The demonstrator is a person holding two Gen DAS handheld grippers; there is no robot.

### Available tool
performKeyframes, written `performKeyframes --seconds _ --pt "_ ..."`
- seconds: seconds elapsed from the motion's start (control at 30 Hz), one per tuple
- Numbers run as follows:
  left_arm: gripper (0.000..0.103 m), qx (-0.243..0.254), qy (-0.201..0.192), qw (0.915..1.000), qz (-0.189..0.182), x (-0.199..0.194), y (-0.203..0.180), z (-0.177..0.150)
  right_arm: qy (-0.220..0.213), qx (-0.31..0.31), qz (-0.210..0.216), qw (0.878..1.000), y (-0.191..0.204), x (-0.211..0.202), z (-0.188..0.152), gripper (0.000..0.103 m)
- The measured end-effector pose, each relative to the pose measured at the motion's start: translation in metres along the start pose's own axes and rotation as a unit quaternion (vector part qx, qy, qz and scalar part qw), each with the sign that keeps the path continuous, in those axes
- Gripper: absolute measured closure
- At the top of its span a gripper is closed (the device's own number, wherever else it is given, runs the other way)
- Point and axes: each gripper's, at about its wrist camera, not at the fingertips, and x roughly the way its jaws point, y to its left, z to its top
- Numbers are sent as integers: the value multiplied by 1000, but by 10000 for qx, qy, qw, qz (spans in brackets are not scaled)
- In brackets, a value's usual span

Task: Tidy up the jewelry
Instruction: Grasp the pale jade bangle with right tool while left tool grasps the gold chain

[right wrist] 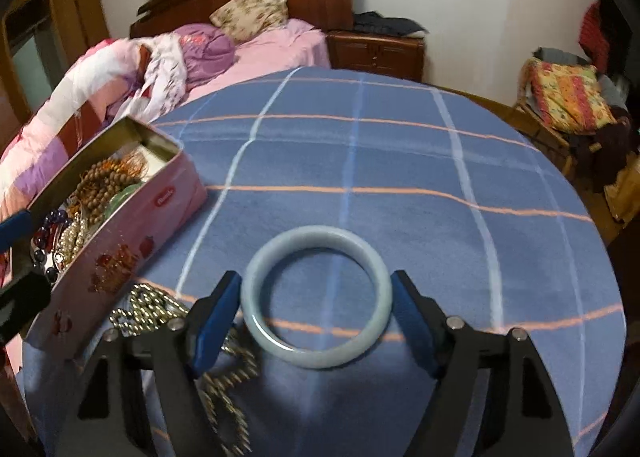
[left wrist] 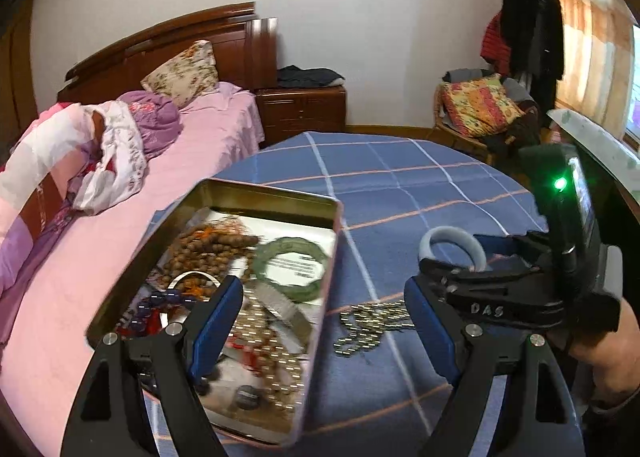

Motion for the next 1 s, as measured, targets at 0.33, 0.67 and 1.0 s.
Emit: performKeyframes --seconds 0.33,0.67,1.0 --pt "20 601 191 9975 -304 17 -51 -4 -125 387 -364 9985 -34 -26 -12 25" --pt "20 853 1096 9888 -542 62 -71 -14 -219 672 -308 9970 -48 -29 -15 25" --pt "88 917 1145 9863 -754 59 -76 -15 -225 638 -230 9974 -46 -29 -17 25"
